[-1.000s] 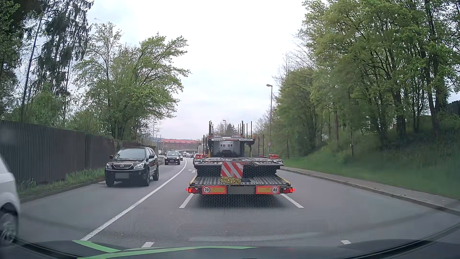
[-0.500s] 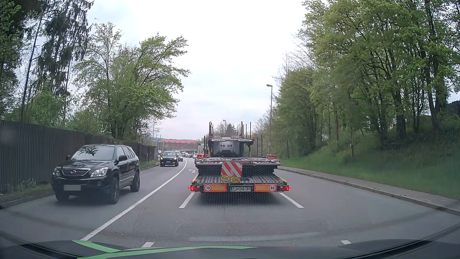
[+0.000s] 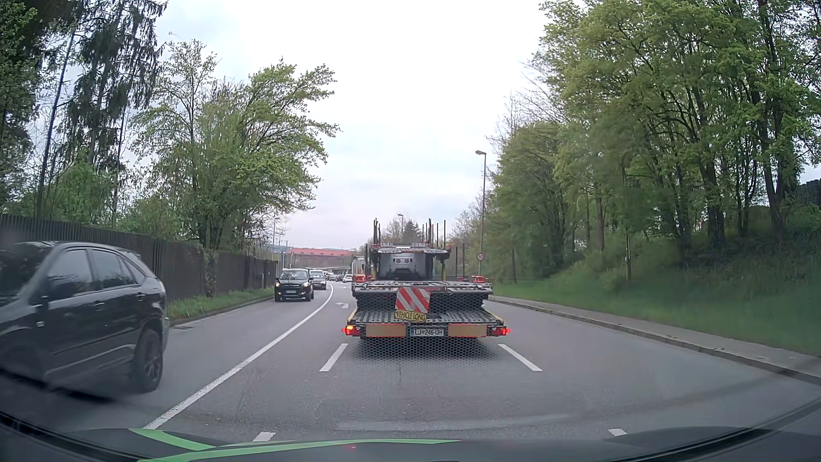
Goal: Follow the waypoints while adhering to traffic rules and regulations
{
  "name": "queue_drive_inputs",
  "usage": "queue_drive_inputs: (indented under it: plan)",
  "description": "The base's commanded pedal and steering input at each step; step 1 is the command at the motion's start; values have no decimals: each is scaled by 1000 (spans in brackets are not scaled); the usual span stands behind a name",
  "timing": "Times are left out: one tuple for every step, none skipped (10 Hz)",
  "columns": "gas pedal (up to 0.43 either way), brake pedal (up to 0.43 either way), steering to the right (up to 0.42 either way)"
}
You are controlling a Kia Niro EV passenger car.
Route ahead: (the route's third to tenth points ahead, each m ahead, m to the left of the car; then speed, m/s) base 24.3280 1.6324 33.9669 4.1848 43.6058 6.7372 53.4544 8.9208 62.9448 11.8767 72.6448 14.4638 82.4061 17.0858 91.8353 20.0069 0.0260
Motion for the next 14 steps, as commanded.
queue_drive_inputs:
  plan:
    - [0,0,-28]
    - [0,0,-29]
    - [0,0,-29]
    - [157,0,-29]
    - [169,0,-30]
    - [189,0,-30]
    - [209,0,-29]
    - [220,0,-29]
    - [220,0,-30]
    - [220,0,-30]
    - [228,0,-31]
    - [240,0,-33]
    - [248,0,-34]
    - [260,0,-36]
